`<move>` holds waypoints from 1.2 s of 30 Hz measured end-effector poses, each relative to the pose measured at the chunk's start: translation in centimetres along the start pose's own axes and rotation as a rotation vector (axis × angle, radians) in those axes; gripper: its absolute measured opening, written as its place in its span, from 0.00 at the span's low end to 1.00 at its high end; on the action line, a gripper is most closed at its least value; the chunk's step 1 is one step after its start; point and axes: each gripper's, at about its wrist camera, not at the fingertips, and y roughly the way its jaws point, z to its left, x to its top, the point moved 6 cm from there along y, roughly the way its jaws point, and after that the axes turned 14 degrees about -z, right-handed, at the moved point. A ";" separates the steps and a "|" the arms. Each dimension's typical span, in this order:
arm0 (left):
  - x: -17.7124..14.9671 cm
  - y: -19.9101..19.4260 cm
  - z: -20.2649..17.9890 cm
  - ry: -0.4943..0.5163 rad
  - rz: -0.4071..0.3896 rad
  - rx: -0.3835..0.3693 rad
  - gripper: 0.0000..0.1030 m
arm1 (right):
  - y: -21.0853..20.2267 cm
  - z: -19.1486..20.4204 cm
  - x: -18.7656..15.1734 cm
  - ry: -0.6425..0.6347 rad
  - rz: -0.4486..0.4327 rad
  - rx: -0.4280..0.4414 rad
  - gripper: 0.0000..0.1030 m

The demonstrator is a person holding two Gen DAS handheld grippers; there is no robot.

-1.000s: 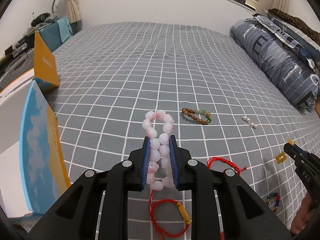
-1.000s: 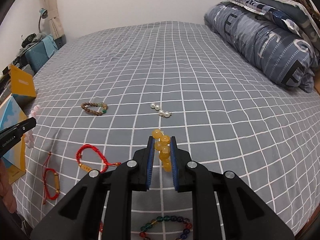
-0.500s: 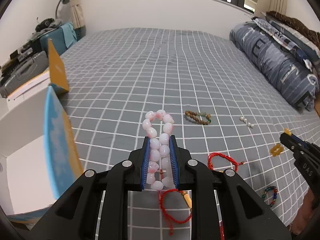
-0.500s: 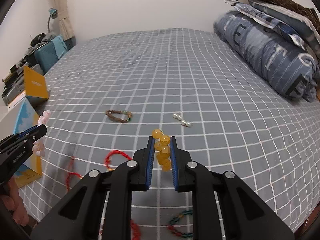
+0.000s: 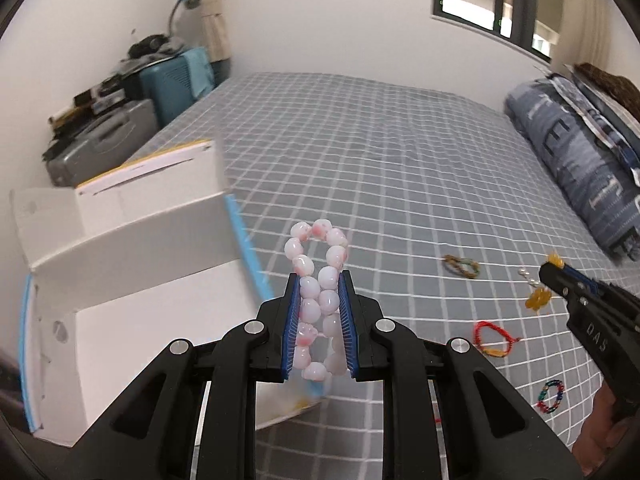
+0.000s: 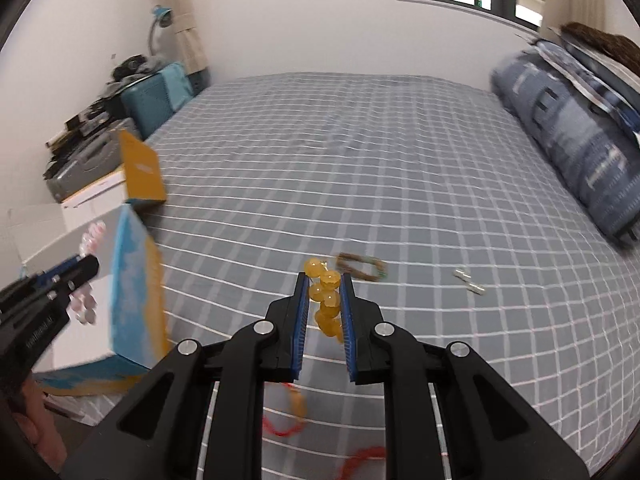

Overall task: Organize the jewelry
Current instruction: 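Carry both held bracelets up and over to the white box, then open both tools to drop the bracelets into the box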

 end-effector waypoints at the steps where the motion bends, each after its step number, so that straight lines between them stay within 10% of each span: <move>1: 0.0 -0.4 1.2 -0.002 -0.003 0.017 0.18 | 0.1 1.1 0.3 -0.008 -0.003 0.010 0.14; 17: -3.5 -3.8 19.7 -0.127 0.054 0.284 0.18 | 1.1 23.6 0.7 -0.170 0.002 0.322 0.14; 36: -9.6 0.0 25.3 -0.211 0.258 0.351 0.19 | 7.9 30.7 -7.9 -0.315 0.302 0.286 0.14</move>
